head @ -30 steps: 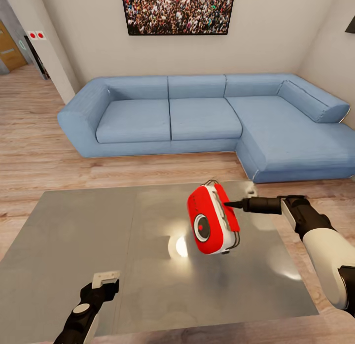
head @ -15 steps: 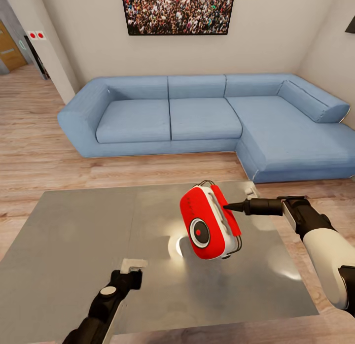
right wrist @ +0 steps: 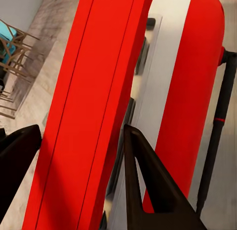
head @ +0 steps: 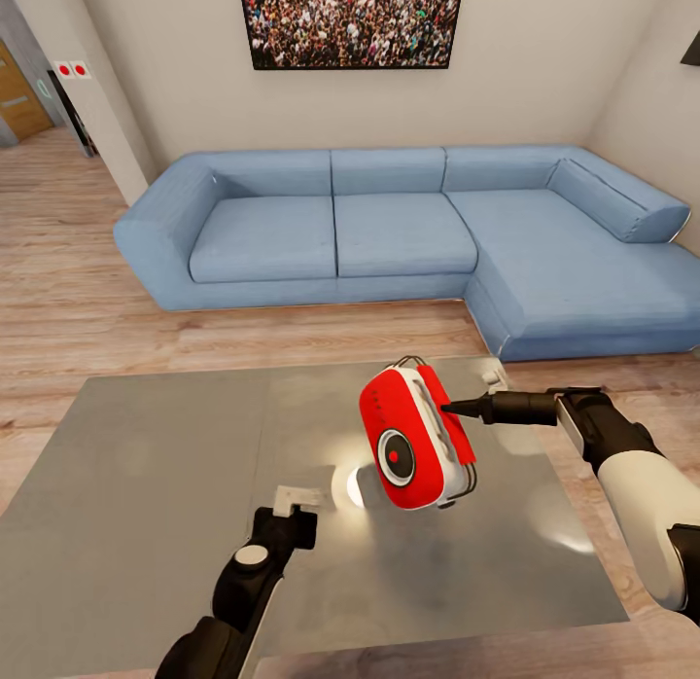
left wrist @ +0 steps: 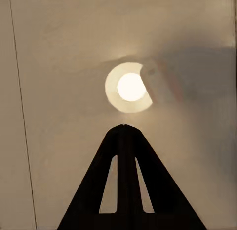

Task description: Turn on the radio receiver that's on the table in the living room.

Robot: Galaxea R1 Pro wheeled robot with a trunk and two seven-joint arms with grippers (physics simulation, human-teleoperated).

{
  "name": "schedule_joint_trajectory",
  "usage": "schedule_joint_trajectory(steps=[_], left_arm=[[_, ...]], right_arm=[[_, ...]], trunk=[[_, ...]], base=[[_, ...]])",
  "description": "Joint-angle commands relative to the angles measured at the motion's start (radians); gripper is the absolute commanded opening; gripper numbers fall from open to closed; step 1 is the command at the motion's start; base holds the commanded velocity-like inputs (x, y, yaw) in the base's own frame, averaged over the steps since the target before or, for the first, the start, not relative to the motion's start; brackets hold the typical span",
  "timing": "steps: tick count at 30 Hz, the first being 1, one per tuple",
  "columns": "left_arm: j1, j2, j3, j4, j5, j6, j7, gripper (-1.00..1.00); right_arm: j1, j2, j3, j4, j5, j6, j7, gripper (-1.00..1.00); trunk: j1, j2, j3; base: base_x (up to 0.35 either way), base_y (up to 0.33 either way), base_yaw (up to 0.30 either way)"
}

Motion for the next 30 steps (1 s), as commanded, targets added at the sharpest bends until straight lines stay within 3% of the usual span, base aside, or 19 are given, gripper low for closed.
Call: schedule_joint_trajectory(steps=[1, 4, 7, 11, 15, 17, 19, 21, 22, 24, 30], left_arm=[[-0.004, 0.0, -0.008, -0.002, -0.015, 0.006, -0.002, -1.0], [-0.048, 0.0, -0.019, 0.0, -0.035, 0.032, -0.009, -1.0], [-0.119, 0.0, -0.021, 0.012, -0.036, 0.103, -0.039, -1.0], [-0.177, 0.0, -0.029, 0.026, 0.008, 0.17, -0.151, -1.0], [-0.216, 0.0, -0.086, 0.03, 0.043, 0.185, -0.265, -1.0], [-0.233, 0.0, -0.14, 0.032, 0.05, 0.188, -0.299, -1.0], [-0.241, 0.0, -0.175, 0.037, 0.08, 0.188, -0.312, -1.0], [-0.255, 0.0, -0.193, 0.054, 0.138, 0.188, -0.318, -1.0], [-0.271, 0.0, -0.199, 0.073, 0.185, 0.188, -0.321, -1.0], [-0.292, 0.0, -0.203, 0.089, 0.226, 0.188, -0.323, -1.0], [-0.333, 0.0, -0.205, 0.095, 0.256, 0.188, -0.323, -1.0]], right_arm=[[0.0, 0.0, -0.001, 0.0, -0.002, -0.001, 0.0, -1.0], [0.0, 0.0, -0.001, 0.0, -0.002, -0.013, -0.001, -1.0], [0.0, 0.0, -0.001, -0.001, -0.002, -0.017, -0.001, -1.0], [0.0, 0.0, 0.0, 0.0, -0.003, -0.019, 0.0, -1.0], [0.0, 0.001, 0.001, -0.001, -0.001, -0.02, 0.0, -1.0], [0.0, 0.001, 0.001, -0.001, -0.002, -0.02, 0.0, -1.0], [0.0, 0.002, 0.001, -0.001, -0.002, -0.02, 0.0, -1.0], [0.0, 0.002, 0.001, 0.0, -0.002, -0.02, 0.0, -1.0], [0.0, 0.002, 0.001, 0.0, -0.001, -0.02, 0.0, -1.0], [0.0, 0.002, 0.001, -0.001, -0.001, -0.02, 0.0, -1.0], [0.0, 0.002, 0.001, -0.001, 0.001, -0.02, 0.0, -1.0]], trunk=[[0.0, 0.0, 0.0], [0.0, 0.0, 0.0], [0.0, 0.0, 0.0], [0.0, 0.0, 0.0], [0.0, 0.0, 0.0], [0.0, 0.0, 0.0], [0.0, 0.0, 0.0], [0.0, 0.0, 0.0], [0.0, 0.0, 0.0], [0.0, 0.0, 0.0], [0.0, 0.0, 0.0]], base=[[0.0, 0.0, 0.0], [0.0, 0.0, 0.0], [0.0, 0.0, 0.0], [0.0, 0.0, 0.0], [0.0, 0.0, 0.0], [0.0, 0.0, 0.0], [0.0, 0.0, 0.0], [0.0, 0.0, 0.0], [0.0, 0.0, 0.0], [0.0, 0.0, 0.0], [0.0, 0.0, 0.0]])
